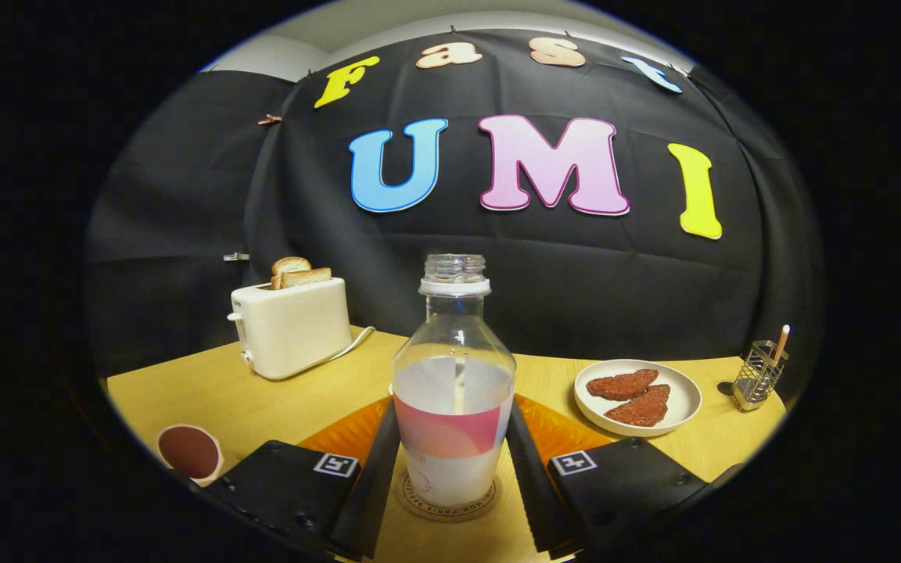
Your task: Take the bottle from table, then pour the juice into the cup, finally place the bottle on the coaster
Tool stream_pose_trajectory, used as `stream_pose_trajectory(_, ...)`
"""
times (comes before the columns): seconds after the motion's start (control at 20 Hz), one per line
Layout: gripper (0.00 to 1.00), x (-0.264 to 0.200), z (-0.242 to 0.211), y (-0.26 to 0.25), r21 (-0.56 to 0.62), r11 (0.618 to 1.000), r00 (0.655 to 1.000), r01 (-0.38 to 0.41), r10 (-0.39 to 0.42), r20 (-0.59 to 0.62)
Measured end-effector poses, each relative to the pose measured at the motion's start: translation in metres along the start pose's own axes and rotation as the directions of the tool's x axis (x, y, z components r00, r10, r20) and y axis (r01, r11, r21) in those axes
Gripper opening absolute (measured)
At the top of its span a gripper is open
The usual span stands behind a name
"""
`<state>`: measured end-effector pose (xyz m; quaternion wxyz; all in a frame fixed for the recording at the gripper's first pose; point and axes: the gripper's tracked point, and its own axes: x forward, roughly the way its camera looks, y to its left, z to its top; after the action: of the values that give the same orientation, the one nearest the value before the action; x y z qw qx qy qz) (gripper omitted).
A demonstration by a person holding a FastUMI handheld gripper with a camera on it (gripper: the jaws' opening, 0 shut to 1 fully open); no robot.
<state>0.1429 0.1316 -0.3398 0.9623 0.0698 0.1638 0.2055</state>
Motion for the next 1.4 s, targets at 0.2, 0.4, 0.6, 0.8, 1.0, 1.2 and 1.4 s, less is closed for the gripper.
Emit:
stream_pose_trajectory(0.2, 0.74, 0.007, -0.012, 0.000, -0.007, 1.000, 1.000, 0.005, -0.005, -0.021)
stream_pose_trajectory(0.4, 0.76, 0.008, -0.017, -0.002, -0.013, 1.000, 1.000, 0.005, -0.006, -0.028)
stream_pose_trajectory(0.6, 0.88, 0.006, -0.023, 0.006, 0.027, 0.999, 0.998, -0.030, 0.031, -0.052)
stream_pose_trajectory(0.8, 0.96, 0.001, -0.014, 0.001, 0.017, 1.000, 0.999, -0.007, 0.008, -0.049)
stream_pose_trajectory(1.0, 0.97, -0.010, -0.005, 0.002, 0.016, 1.000, 0.998, 0.013, -0.012, -0.053)
stream_pose_trajectory(1.2, 0.97, -0.035, 0.013, 0.000, 0.007, 0.998, 0.998, 0.055, -0.055, -0.034)
stream_pose_trajectory(1.4, 0.97, -0.072, 0.029, -0.004, -0.029, 0.995, 0.995, 0.099, -0.099, -0.027)
